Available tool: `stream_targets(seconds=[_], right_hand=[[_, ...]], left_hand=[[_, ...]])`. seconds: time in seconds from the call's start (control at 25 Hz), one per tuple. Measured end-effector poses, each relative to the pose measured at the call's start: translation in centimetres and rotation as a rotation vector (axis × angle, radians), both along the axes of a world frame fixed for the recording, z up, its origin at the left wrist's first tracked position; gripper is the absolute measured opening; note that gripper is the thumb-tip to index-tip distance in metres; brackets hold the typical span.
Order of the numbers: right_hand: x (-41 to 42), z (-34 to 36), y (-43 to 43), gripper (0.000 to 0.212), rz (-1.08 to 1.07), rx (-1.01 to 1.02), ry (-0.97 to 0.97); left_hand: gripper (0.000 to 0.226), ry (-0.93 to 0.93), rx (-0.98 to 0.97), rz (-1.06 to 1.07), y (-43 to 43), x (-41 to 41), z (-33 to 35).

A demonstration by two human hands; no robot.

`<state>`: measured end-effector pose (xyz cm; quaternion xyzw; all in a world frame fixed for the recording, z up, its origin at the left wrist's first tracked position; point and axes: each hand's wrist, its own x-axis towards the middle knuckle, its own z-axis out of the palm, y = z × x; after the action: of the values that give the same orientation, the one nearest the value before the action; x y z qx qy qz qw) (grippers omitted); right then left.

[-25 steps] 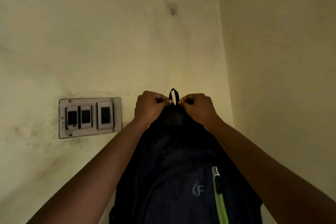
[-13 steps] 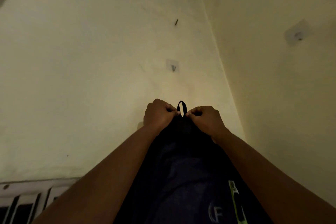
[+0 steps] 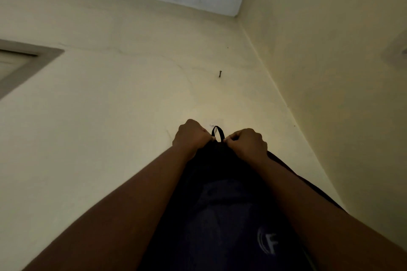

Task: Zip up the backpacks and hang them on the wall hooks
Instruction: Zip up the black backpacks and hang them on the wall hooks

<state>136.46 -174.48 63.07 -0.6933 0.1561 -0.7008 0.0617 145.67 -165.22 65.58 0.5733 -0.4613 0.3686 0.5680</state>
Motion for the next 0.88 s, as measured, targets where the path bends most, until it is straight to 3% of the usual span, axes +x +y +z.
stream_targets(seconds=[0.28,0.64,0.76,0.88], right_hand=[[0.6,3.2,-1.1,0.029,0.124,0.124,-0.041],[0.1,2.3,-0.3,0.039,0.132,0.190,0.032],[0.2,1.7,-0.1,0.036,0.148,0.215,0.036],[0.5,0.8,0.2,0.017,0.157,0.175,0.018]], left_hand=[[0.036,0.065,0.018,0.149,-0.4,-1.1,3.4],[0.034,0.121,0.068,0.101,0.1,-0.8,2.3],[0.032,0.124,0.060,0.062,0.3,-0.9,1.3],[0.047,0.119,0.067,0.069,0.7,-0.7,0.6]])
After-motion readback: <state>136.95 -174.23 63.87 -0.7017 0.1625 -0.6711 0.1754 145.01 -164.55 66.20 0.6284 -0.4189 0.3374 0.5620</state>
